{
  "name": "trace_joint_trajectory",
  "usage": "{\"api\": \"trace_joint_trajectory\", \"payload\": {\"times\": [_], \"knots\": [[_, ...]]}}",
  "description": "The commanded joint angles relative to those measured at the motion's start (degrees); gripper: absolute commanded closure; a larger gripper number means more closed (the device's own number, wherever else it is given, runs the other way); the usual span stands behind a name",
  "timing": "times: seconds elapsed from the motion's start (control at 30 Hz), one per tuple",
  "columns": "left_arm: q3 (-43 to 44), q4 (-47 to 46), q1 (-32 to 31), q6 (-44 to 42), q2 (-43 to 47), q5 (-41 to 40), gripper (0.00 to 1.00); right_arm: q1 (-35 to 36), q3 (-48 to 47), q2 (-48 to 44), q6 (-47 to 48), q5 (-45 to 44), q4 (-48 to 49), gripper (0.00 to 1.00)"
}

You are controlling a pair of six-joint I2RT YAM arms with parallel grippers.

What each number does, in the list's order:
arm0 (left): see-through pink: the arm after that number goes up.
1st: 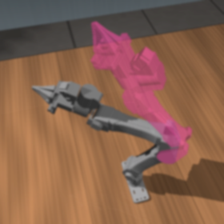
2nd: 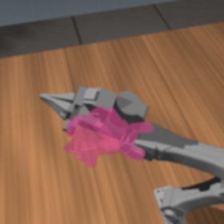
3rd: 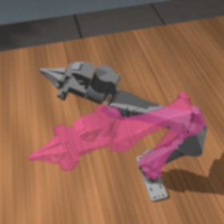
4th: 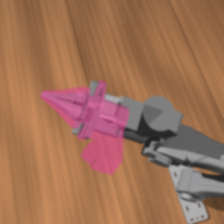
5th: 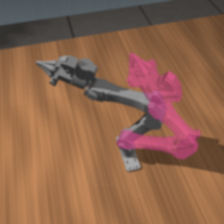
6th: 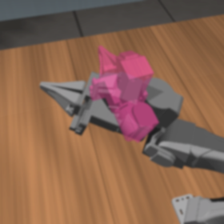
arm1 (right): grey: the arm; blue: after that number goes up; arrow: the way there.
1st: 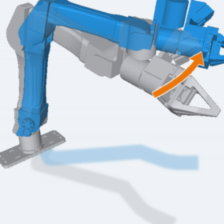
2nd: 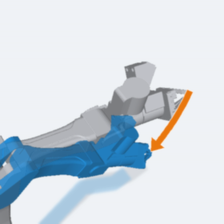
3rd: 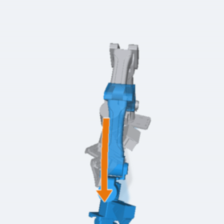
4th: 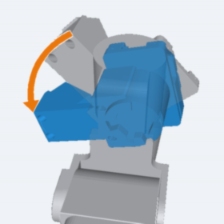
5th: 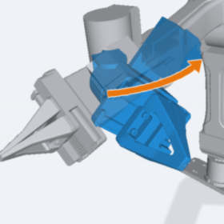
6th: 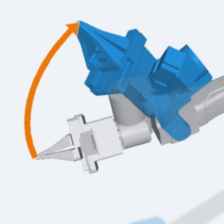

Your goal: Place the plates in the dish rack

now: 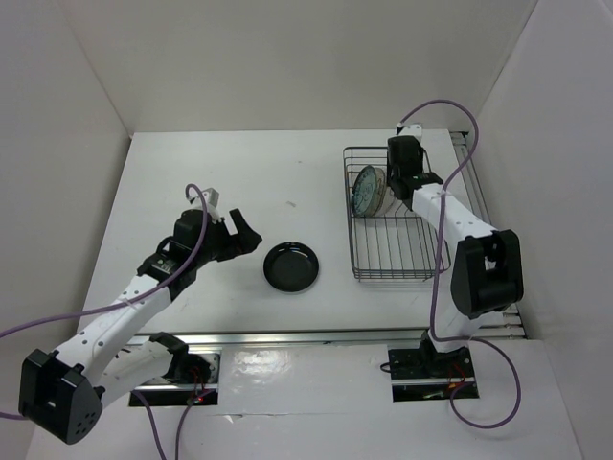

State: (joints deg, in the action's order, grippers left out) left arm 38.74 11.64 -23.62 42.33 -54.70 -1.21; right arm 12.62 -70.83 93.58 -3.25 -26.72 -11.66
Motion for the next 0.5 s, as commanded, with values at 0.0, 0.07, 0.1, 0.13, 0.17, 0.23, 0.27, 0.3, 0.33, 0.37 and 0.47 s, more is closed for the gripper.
{"api": "trace_joint_trajectory", "payload": {"times": [0.0, 0.07, 0.1, 0.13, 0.17, 0.23, 0.27, 0.3, 0.33, 0.37, 0.47], "knots": [[2.6, -0.8, -0.1, 0.5, -0.5, -0.5, 0.0, 0.3, -2.5, 0.8, -1.1, -2.6, 1.3, 0.51], [2.6, -0.8, -0.1, 0.5, -1.0, -0.5, 0.0, 0.3, -3.3, 0.8, -1.8, -2.6, -0.5, 0.45], [2.6, -0.8, -0.1, 0.5, -2.2, -0.5, 0.0, 0.3, -3.3, 0.8, -1.9, -3.9, -0.5, 0.25], [2.6, -0.8, -0.1, 1.0, -2.9, -0.5, 0.0, 0.8, -4.0, 0.3, -2.5, -4.6, -1.5, 0.13], [2.0, -0.8, -0.1, 1.6, -3.5, -0.5, 0.0, 0.8, -4.0, -0.5, -2.6, -5.3, -1.5, 0.01], [2.0, -0.3, -0.1, 1.6, -5.5, -0.5, 0.0, 0.8, -5.3, -1.6, -3.2, -6.3, -2.1, 0.0], [1.2, -0.3, -0.1, 2.2, -6.0, -0.5, 0.0, 0.8, -6.2, -2.8, -3.2, -6.3, -2.7, 0.0], [0.4, -0.3, -0.1, 2.2, -6.0, -0.5, 0.0, 0.8, -6.2, -3.5, -3.7, -7.5, -3.5, 0.0], [-0.2, -1.7, -0.1, 2.2, -6.7, 0.4, 0.0, 1.4, -7.1, -4.2, -3.7, -9.1, -4.2, 0.0], [-1.2, -2.4, -0.1, 2.2, -6.7, 0.4, 0.0, 1.4, -7.1, -6.1, -4.3, -9.1, -4.8, 0.0], [-2.3, -5.5, -0.6, 2.2, -6.7, 2.6, 0.0, 3.0, -7.0, -10.2, -4.8, -8.4, -4.9, 0.0]]}}
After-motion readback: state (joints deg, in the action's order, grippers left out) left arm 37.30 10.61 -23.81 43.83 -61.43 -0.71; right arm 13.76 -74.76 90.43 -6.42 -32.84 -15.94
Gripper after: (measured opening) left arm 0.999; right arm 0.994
